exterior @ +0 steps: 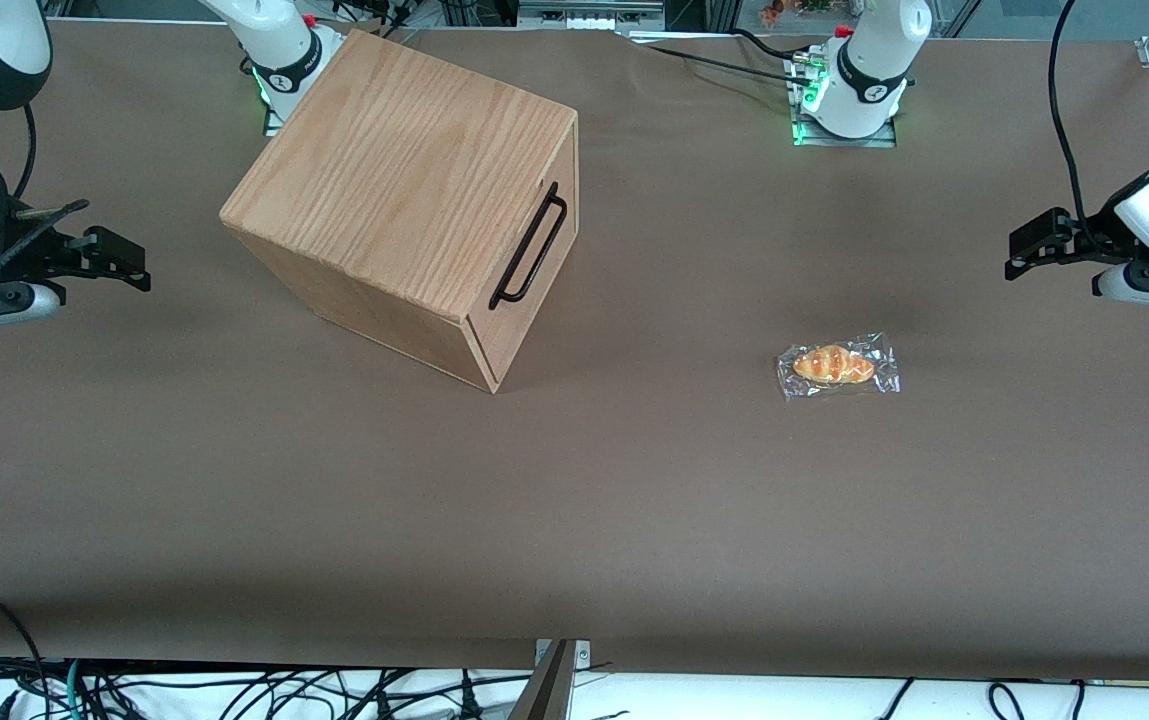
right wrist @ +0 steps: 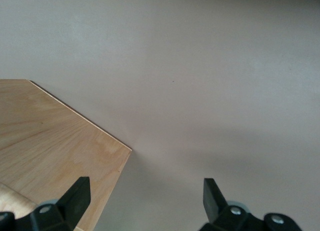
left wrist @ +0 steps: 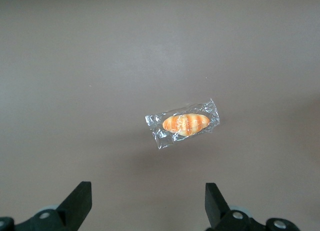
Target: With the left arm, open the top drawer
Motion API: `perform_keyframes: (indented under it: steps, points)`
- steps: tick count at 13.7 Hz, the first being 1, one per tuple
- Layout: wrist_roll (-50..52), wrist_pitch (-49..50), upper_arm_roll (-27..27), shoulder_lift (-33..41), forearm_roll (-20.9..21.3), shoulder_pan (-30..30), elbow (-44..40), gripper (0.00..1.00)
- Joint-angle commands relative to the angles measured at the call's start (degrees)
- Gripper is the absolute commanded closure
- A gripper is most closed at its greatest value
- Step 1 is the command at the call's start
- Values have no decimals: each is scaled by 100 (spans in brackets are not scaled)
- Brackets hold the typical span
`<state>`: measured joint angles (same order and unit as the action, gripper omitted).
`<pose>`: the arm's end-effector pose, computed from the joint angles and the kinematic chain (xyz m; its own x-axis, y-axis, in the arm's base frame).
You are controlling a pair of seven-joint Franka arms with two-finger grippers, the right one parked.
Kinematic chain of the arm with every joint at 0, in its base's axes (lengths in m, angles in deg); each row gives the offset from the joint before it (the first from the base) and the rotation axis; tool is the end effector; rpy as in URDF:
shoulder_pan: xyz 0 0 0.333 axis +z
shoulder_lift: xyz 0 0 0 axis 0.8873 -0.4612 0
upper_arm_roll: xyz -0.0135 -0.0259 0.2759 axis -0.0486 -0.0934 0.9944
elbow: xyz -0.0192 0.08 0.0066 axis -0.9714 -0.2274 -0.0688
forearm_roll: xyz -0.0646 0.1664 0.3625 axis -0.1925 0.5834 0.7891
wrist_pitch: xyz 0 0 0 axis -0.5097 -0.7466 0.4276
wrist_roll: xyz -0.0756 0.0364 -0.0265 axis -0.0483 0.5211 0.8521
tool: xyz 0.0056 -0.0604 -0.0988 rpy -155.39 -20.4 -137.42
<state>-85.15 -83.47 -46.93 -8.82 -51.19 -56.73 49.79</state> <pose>0.5815 -0.0034 0.5365 0.9888 -0.1471 -0.0268 -0.1466 -0.9890 0.0202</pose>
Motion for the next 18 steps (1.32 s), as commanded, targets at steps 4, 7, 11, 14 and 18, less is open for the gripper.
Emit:
perform_keyframes:
  steps: [4, 7, 11, 14, 18]
  points:
    - [27, 1, -3, -21, -49, -9, -60, 0]
    - [27, -7, -3, -21, -49, -9, -60, 0]
    - [27, -8, -3, -21, -76, -9, -60, 0]
    - [27, 1, -3, -83, -84, 8, -60, 0]
    - [980, 28, 50, -372, -1154, 183, -60, 0]
